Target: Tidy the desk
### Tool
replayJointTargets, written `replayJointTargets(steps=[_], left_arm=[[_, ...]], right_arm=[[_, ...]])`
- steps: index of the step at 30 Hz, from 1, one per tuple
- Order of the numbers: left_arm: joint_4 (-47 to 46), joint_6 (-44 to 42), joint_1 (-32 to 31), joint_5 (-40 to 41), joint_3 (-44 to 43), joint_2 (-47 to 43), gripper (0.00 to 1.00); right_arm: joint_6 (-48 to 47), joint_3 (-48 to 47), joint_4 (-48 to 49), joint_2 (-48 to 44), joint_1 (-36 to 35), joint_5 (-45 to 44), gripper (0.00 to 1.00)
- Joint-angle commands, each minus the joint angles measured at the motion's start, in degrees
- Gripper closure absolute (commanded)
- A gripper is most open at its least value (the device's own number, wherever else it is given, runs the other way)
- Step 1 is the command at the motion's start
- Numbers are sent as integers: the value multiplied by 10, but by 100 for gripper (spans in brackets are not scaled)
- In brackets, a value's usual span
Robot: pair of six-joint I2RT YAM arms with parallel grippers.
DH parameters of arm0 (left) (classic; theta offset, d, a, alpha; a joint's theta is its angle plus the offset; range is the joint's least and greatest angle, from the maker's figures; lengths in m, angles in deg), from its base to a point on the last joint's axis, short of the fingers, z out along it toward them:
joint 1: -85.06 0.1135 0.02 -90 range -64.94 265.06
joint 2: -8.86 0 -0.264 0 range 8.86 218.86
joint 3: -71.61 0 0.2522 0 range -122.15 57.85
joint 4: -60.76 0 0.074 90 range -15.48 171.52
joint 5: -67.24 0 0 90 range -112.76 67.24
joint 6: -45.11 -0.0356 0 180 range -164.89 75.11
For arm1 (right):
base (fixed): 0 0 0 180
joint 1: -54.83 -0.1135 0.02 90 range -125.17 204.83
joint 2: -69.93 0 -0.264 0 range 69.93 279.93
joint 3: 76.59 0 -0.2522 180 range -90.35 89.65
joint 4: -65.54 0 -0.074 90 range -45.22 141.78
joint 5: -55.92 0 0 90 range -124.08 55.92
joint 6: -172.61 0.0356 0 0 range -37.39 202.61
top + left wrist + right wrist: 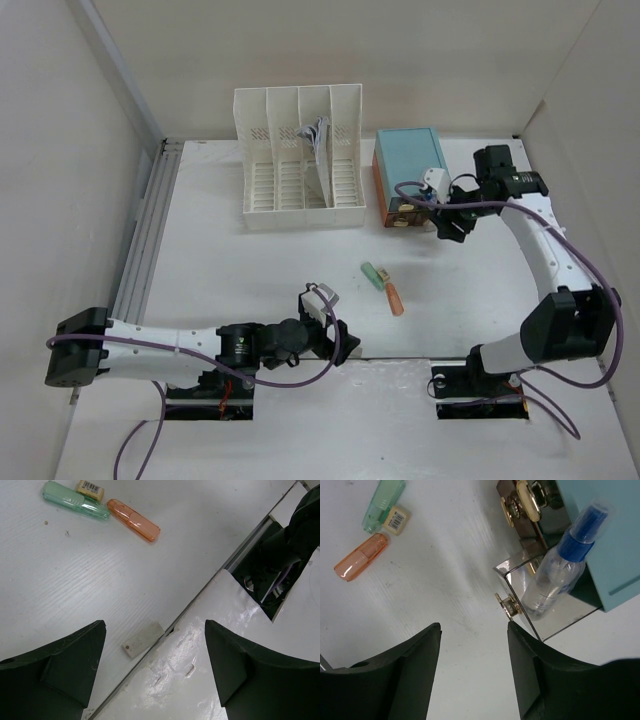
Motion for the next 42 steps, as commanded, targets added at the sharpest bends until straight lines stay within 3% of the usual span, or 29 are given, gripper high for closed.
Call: replayJointTargets(steps=[1,13,22,25,27,42], left_arm=[[-15,1,-2,8,6,-1,22],[-3,1,-2,3,0,-6,22],[3,7,-2,8,6,-18,22],[3,7,-2,8,6,-18,22],[3,7,-2,8,11,-18,22],[3,7,-2,8,11,-23,22]], right_arm=[[-26,-32,-23,-42,3,38,39],[27,-44,71,45,8,-9,39],[32,-49,78,74,8,-26,39],[25,-54,54,79,8,-26,49],[17,-54,30,79,8,-37,61],[-14,-44,-43,67,8,-60,79]])
